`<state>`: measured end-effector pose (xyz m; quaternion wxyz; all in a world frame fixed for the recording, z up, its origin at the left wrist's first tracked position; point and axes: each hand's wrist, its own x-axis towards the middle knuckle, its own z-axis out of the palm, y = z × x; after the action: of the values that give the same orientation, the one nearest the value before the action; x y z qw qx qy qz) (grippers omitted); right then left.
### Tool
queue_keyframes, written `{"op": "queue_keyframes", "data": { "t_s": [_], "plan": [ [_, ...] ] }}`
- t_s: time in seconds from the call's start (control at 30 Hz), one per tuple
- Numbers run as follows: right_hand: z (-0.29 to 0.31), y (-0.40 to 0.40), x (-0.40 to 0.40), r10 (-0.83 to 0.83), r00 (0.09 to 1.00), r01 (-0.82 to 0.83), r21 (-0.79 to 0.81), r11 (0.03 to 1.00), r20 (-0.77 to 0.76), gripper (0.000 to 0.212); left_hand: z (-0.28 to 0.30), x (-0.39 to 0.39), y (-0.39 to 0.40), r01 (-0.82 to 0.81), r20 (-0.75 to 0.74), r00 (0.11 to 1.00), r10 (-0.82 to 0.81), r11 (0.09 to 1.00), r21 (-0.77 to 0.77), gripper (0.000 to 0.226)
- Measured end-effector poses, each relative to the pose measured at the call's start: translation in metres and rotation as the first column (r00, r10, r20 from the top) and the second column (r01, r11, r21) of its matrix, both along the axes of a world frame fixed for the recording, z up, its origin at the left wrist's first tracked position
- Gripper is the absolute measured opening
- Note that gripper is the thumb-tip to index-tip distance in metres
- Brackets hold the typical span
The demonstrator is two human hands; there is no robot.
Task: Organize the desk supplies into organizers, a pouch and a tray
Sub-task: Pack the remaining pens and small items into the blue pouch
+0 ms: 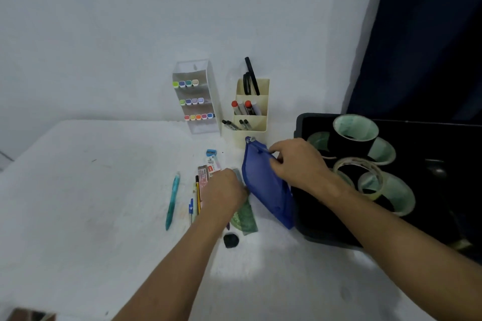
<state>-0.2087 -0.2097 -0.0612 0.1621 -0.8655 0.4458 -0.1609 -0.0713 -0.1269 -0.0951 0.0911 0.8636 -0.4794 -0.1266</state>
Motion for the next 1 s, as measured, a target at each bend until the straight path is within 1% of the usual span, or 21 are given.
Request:
{"op": "queue_keyframes", "data": {
  "t_s": [0.07,0.17,0.27,0.37,0.43,0.47,0.53,0.6,0.63,0.7,0.8,0.9,1.0],
  "plan": [
    [0.002,-0.005,-0.003,0.004,1.0,-0.006,0.052,0.999,0.03,0.03,-0.001,0.0,-0.005,-0.014,-0.028,1.0,0.015,1.0,0.024,0.037],
    [0.003,-0.007,-0.005,-0.01,0.997,0.003,0.097,0.995,0.076,0.027,0.003,0.002,-0.009,-0.033,-0.125,0.991,0.035,0.999,0.024,0.036],
    [0.001,-0.004,-0.004,-0.014,0.998,0.009,0.08,0.997,0.06,0.027,0.0,0.012,-0.013,-0.081,-0.246,0.966,0.078,0.997,-0.002,0.029],
    [-0.002,-0.003,-0.001,-0.008,1.0,0.008,0.013,1.0,0.021,0.029,-0.003,0.022,-0.013,-0.094,-0.235,0.969,0.078,0.994,-0.055,0.024],
    [-0.003,-0.004,0.001,-0.018,1.0,0.018,-0.01,1.0,0.003,0.03,0.002,0.026,-0.009,-0.122,-0.295,0.951,0.092,0.989,-0.084,0.026],
    [-0.004,-0.005,0.002,-0.024,1.0,0.024,-0.013,1.0,-0.002,0.029,0.006,0.028,-0.006,-0.14,-0.316,0.944,0.097,0.983,-0.116,0.029],
    [-0.004,-0.006,0.004,-0.035,0.999,0.035,-0.019,0.999,-0.007,0.028,0.019,0.032,-0.002,-0.186,-0.337,0.936,0.101,0.955,-0.229,0.033],
    [-0.004,-0.006,0.006,-0.036,0.999,0.036,-0.035,0.999,-0.012,0.027,0.038,0.029,0.004,-0.216,-0.389,0.918,0.073,0.916,-0.339,0.032],
    [-0.004,-0.005,0.006,-0.038,0.999,0.037,-0.043,0.998,-0.012,0.027,0.046,0.026,0.005,-0.219,-0.424,0.904,0.049,0.906,-0.362,0.032],
    [-0.004,-0.004,0.005,-0.041,0.999,0.041,-0.048,0.998,-0.01,0.027,0.056,0.019,0.003,-0.208,-0.502,0.865,0.02,0.924,-0.321,0.031],
    [-0.004,-0.003,0.005,-0.044,0.999,0.043,-0.061,0.997,-0.014,0.027,0.053,0.009,-0.012,-0.131,-0.56,0.828,0.022,0.979,-0.156,0.025],
    [-0.003,0.0,0.004,-0.042,0.999,0.042,-0.071,0.997,-0.005,0.027,0.046,0.002,-0.027,-0.093,-0.548,0.836,0.025,0.991,-0.098,0.016],
    [-0.003,0.001,0.004,-0.037,0.999,0.036,-0.067,0.997,-0.013,0.026,0.041,-0.001,-0.038,-0.082,-0.474,0.881,0.01,0.988,-0.131,0.017]
  ]
}}
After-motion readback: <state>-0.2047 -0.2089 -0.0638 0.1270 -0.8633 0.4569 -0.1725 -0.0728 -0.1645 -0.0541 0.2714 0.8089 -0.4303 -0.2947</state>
